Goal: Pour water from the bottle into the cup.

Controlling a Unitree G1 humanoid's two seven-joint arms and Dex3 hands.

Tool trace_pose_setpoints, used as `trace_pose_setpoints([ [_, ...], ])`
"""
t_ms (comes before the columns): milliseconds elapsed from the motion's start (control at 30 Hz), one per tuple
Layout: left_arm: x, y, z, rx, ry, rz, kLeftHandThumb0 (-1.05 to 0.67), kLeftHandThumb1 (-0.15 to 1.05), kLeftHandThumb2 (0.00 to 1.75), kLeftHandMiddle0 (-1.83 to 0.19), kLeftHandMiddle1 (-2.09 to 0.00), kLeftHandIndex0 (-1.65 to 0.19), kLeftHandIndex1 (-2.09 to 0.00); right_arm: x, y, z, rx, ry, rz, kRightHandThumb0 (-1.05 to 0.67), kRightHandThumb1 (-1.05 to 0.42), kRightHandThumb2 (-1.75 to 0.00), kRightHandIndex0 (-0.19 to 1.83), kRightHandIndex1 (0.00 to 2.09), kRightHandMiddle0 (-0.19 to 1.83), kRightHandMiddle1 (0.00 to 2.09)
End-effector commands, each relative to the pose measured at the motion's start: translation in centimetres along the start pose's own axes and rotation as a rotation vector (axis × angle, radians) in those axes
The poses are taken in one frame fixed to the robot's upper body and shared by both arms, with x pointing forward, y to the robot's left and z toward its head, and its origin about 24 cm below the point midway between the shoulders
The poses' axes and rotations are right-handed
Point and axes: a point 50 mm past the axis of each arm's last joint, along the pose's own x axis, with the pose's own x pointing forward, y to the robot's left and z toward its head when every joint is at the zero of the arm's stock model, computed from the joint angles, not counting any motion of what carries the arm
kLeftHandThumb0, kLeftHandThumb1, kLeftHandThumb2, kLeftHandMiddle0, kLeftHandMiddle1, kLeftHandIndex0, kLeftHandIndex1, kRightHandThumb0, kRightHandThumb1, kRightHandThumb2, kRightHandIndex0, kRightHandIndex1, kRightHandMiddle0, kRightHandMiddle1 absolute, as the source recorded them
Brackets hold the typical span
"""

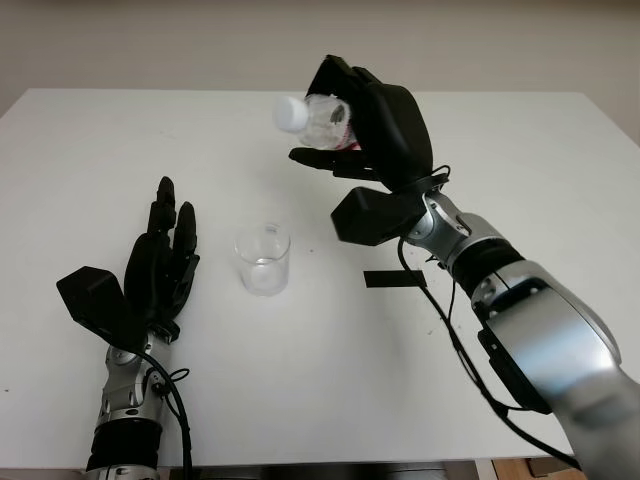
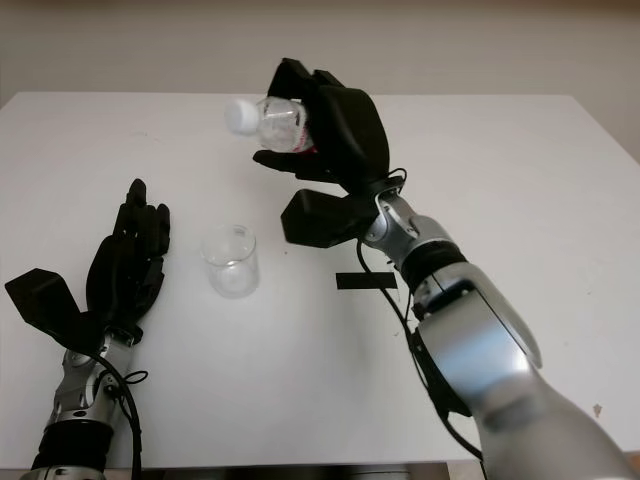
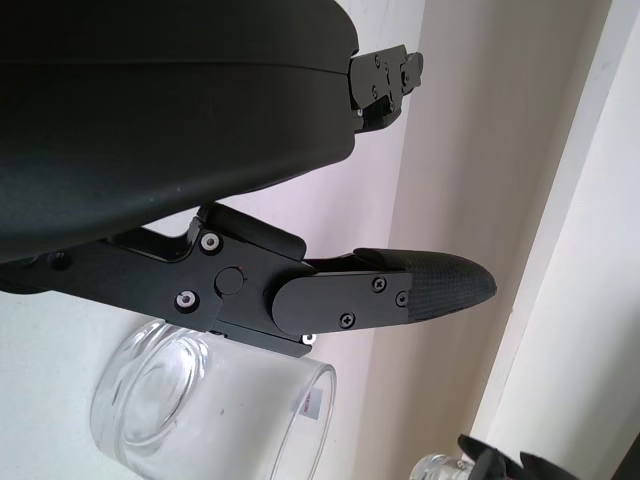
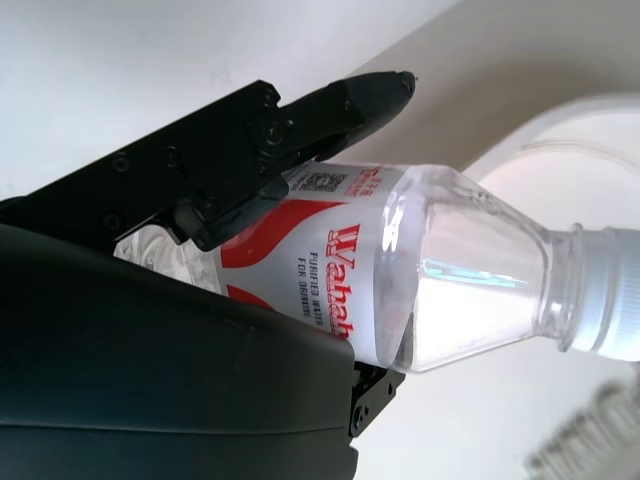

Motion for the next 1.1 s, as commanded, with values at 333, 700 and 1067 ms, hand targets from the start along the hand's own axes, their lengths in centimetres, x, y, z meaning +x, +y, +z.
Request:
trace_pose_setpoints([
  [333,-0.6,0.2,-1.3,-0.018,0.07,0.001,-0.74,1.05,0.44,0.17,-0.05,0.19,-0.05,-3.5,0.3,-3.2,0.47,0.289,-0.021,-0.34,-1.05,-0.34,1.21,2.09,0.95,2.09],
  [700,-0.5,0.0,-1.5,-0.031,0.07,-0.015,-0.73,1.05,0.47,0.19,-0.05,0.19,-0.03,-7.6,-2.2,-2.4,0.657,0.477,0.014,-0.36,-1.05,-0.34,1.22,2.09,0.8,2.09],
  [1067,-0.6,-0.1,-1.6,-0.032,0.081,-0.018,-0.76,1.05,0.45,0.19,-0.03,0.19,-0.01,-10.2,-4.0,-2.0,0.62,0.609,0.037,-0.36,-1.05,-0.33,1.31,2.09,0.84,2.09],
])
